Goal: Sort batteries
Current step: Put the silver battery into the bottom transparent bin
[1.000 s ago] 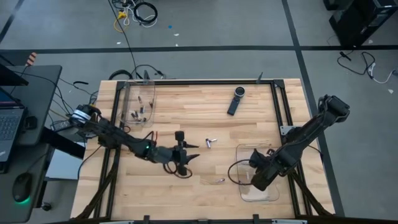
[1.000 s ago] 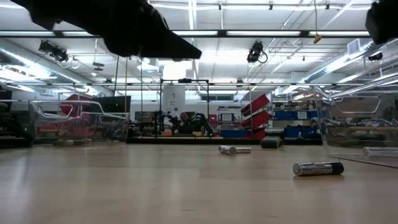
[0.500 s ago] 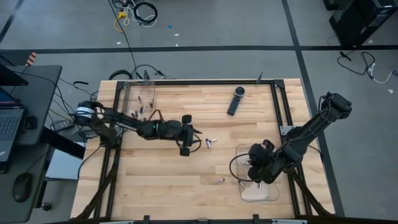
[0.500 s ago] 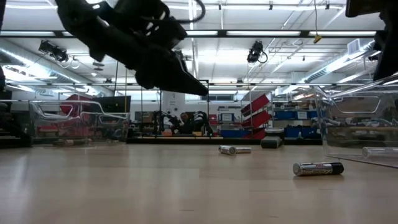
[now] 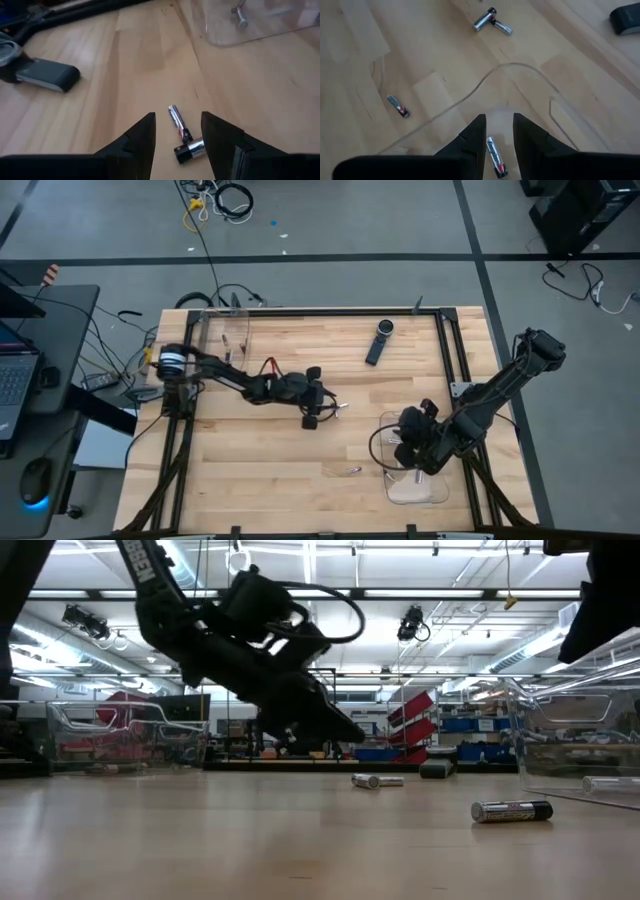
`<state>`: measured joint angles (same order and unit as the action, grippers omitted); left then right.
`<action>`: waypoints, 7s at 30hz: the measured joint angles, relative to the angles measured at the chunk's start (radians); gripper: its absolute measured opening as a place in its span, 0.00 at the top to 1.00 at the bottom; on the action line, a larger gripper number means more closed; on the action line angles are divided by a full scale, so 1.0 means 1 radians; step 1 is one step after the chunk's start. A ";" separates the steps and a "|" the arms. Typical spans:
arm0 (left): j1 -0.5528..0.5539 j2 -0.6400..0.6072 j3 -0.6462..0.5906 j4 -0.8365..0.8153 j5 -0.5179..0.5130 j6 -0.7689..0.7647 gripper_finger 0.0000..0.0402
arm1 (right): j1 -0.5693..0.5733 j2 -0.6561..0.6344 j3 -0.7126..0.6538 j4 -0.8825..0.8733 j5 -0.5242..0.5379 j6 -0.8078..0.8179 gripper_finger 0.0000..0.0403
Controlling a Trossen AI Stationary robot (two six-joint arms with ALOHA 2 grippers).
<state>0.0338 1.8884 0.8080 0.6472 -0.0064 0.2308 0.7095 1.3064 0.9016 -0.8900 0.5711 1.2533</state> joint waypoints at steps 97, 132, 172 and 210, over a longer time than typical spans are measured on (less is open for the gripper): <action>-0.101 -0.031 0.058 0.222 0.160 0.150 0.96 | -0.146 0.182 0.000 0.636 0.253 -0.689 0.56; -0.108 -0.031 0.059 0.103 0.113 0.048 0.52 | -0.158 0.087 0.000 0.567 0.158 -0.650 0.90; -0.108 -0.031 0.059 0.057 0.112 -0.001 0.52 | -0.193 0.115 0.000 -0.196 -0.590 -0.113 0.88; -0.108 -0.031 0.059 0.007 0.138 -0.044 0.52 | -0.196 0.114 0.004 -0.190 -0.550 -0.124 0.81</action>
<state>-0.0742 1.8576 0.8669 0.6546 0.1317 0.1865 0.5137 1.4208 0.9056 -1.0800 0.0211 1.1290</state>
